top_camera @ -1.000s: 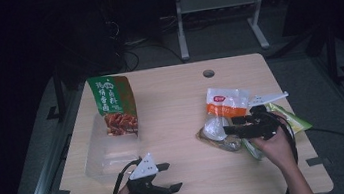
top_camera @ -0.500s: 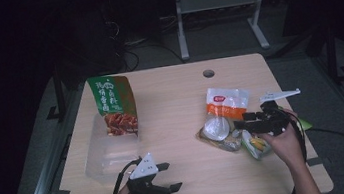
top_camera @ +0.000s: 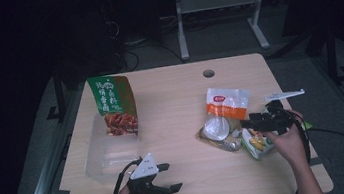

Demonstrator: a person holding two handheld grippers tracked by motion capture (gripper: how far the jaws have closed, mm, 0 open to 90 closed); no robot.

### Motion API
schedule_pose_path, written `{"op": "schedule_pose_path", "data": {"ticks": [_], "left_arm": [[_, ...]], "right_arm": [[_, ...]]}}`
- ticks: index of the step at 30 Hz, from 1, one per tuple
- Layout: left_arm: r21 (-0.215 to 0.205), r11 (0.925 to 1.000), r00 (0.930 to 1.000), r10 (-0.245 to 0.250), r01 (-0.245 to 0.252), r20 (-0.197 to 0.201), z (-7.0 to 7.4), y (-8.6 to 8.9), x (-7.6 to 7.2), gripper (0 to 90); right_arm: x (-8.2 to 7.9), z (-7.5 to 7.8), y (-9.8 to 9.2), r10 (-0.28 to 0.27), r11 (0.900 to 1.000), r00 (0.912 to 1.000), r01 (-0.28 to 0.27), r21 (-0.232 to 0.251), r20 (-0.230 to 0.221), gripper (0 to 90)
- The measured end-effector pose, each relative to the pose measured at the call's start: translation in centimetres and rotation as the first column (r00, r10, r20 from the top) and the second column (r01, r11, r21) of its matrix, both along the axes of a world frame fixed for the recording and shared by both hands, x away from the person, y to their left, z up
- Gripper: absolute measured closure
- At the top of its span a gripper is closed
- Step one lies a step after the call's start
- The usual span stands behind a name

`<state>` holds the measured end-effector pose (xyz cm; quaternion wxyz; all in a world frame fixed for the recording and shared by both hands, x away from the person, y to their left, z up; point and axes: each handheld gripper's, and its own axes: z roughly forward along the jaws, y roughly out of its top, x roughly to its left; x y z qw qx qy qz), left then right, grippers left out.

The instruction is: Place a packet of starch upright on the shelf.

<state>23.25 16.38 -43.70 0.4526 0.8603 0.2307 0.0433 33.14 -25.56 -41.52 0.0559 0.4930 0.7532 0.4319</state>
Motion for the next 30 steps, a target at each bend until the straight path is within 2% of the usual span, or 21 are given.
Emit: {"op": "schedule_pose_path", "data": {"ticks": [9,10,11,12,13,15,18,20,22,23,25,27,30], "left_arm": [[0.008,0.9999,1.0,0.008,-0.008,-0.001,-0.2,0.0,0.2,24.7],[0.017,0.9998,1.0,0.005,-0.005,0.0,-0.2,-0.1,0.3,24.7],[0.017,0.9998,1.0,0.005,-0.005,0.0,-0.2,-0.1,0.3,24.7],[0.015,0.9999,1.0,0.004,-0.004,0.0,-0.3,-0.2,0.3,24.7],[0.016,0.9999,1.0,0.004,-0.004,0.001,-0.3,-0.2,0.2,24.7],[0.015,0.9999,1.0,0.004,-0.004,0.001,-0.3,-0.2,0.3,24.6],[0.025,0.9997,1.0,-0.001,0.0,0.002,-0.4,-0.4,0.3,24.7],[0.023,0.9997,1.0,-0.003,0.002,0.003,-0.4,-0.4,0.2,24.6],[0.022,0.9997,1.0,-0.003,0.003,0.003,-0.4,-0.4,0.2,24.6],[0.021,0.9998,1.0,-0.003,0.003,0.002,-0.4,-0.5,0.2,24.6],[0.022,0.9997,1.0,-0.003,0.003,0.001,-0.5,-0.5,0.2,24.6],[0.025,0.9997,1.0,-0.003,0.003,0.003,-0.5,-0.6,0.1,24.7],[0.022,0.9998,1.0,-0.001,0.001,0.003,-0.5,-0.5,0.1,24.9]], "right_arm": [[1.4,-0.6,0.0,-0.038,0.999,0.9993,0.038,0.02,0.004,47.5],[1.9,-0.7,0.1,-0.057,0.998,0.9983,0.057,0.037,-0.014,50.3],[1.9,-0.7,0.1,-0.057,0.998,0.9983,0.057,0.037,-0.014,50.3],[2.3,-1.0,0.1,-0.059,0.996,0.9981,0.06,0.068,-0.02,54.8],[2.4,-1.1,0.3,-0.06,0.996,0.9978,0.062,0.071,-0.027,55.9],[2.6,-1.2,0.5,-0.058,0.996,0.9978,0.06,0.059,-0.033,57.6],[2.9,-1.6,1.1,-0.039,0.998,0.9973,0.042,0.056,-0.063,67.4],[3.0,-1.7,1.3,-0.03,0.999,0.9976,0.033,0.038,-0.063,76.0],[3.0,-1.7,1.5,-0.03,0.998,0.9976,0.033,0.048,-0.062,81.9],[2.9,-1.6,1.7,-0.024,0.999,0.9978,0.027,0.038,-0.062,85.1],[2.9,-1.6,1.8,-0.014,0.999,0.9984,0.016,0.035,-0.055,86.3],[2.6,-1.3,2.2,0.003,1.0,0.9992,-0.002,0.007,-0.041,89.0],[2.5,-1.0,2.4,0.011,1.0,0.9993,-0.011,0.001,-0.035,89.3]]}}
